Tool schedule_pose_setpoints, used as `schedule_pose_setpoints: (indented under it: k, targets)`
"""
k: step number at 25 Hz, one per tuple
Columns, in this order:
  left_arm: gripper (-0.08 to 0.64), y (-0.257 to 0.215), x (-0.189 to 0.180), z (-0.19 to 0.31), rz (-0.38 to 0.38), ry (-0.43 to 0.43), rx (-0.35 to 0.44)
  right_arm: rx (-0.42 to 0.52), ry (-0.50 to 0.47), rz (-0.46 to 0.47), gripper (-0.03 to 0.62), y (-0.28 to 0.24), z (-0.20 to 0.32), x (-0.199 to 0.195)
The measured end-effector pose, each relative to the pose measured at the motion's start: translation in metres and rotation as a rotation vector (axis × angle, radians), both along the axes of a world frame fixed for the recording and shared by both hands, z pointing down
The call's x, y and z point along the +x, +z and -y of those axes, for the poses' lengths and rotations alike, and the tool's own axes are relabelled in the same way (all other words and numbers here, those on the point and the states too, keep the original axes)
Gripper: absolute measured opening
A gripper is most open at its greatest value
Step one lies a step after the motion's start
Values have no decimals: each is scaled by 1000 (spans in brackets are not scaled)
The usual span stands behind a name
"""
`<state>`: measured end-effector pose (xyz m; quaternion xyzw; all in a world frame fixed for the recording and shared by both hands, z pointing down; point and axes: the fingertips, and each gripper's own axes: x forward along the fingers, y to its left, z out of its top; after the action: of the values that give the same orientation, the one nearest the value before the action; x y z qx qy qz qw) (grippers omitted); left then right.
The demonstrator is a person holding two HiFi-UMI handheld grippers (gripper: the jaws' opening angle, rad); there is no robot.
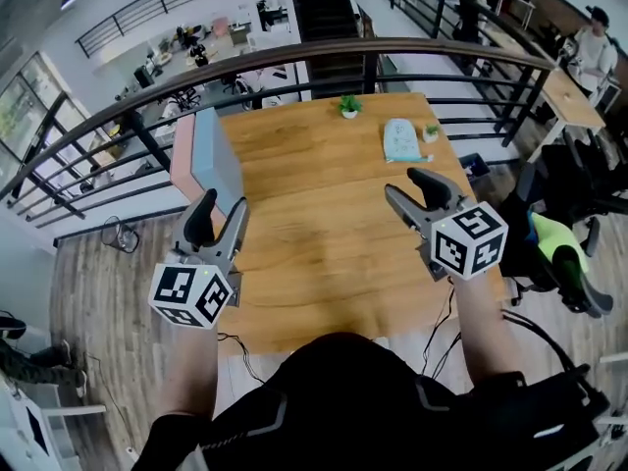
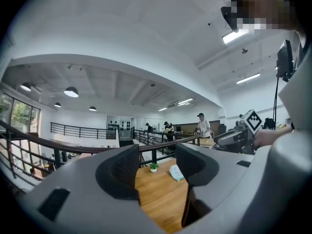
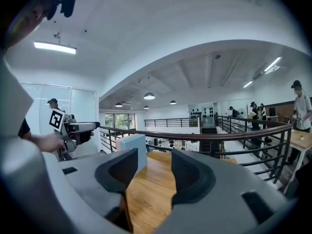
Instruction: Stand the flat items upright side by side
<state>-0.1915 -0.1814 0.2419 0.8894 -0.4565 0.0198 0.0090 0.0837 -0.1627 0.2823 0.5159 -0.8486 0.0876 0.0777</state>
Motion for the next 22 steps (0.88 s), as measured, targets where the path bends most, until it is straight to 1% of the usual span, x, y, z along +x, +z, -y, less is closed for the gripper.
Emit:
schedule_pose_setpoints:
  k: [2,5,7,9,10,12,13,15,17,18,20,21,22]
  targets:
    - [245,-1,15,-6,-18,-25,9,12,10,11,212,-2,-7,19]
    - [236,2,36,-15,-47,-53,-9,25,18,-2,192,-4,-14,41]
    - [226,3,48,-21,-45,-72,-21,37,17,-15,151,-7,-19,53]
    - [192,3,61,-28,-27,-92,-14,55,2,-13,134,-12,-23,63]
    - [174,1,66,-32,-23,-105,4,63,-9,-6,131,-13,-24,67]
    - [106,-6,69,-35,-24,-146,58,70,-35,13,119,-15,-23,75]
    - [85,-7,68,-34,-24,-167,66,69,-47,19,107,-15,-21,77]
    - [77,-6,65,-34,-38,-193,41,65,-61,21,68,-15,-19,81]
    - [55,-4,63,-39,-67,-196,5,70,-70,18,49,-17,-20,83]
    - [45,-2,62,-41,-86,-184,-30,73,-71,20,45,-18,-20,81]
    - [34,6,59,-43,-136,-148,-127,68,-73,24,37,-16,-19,75]
    - [31,9,57,-43,-155,-137,-160,61,-75,24,31,-15,-19,71]
    - [29,10,55,-44,-164,-129,-176,56,-77,26,27,-15,-20,67]
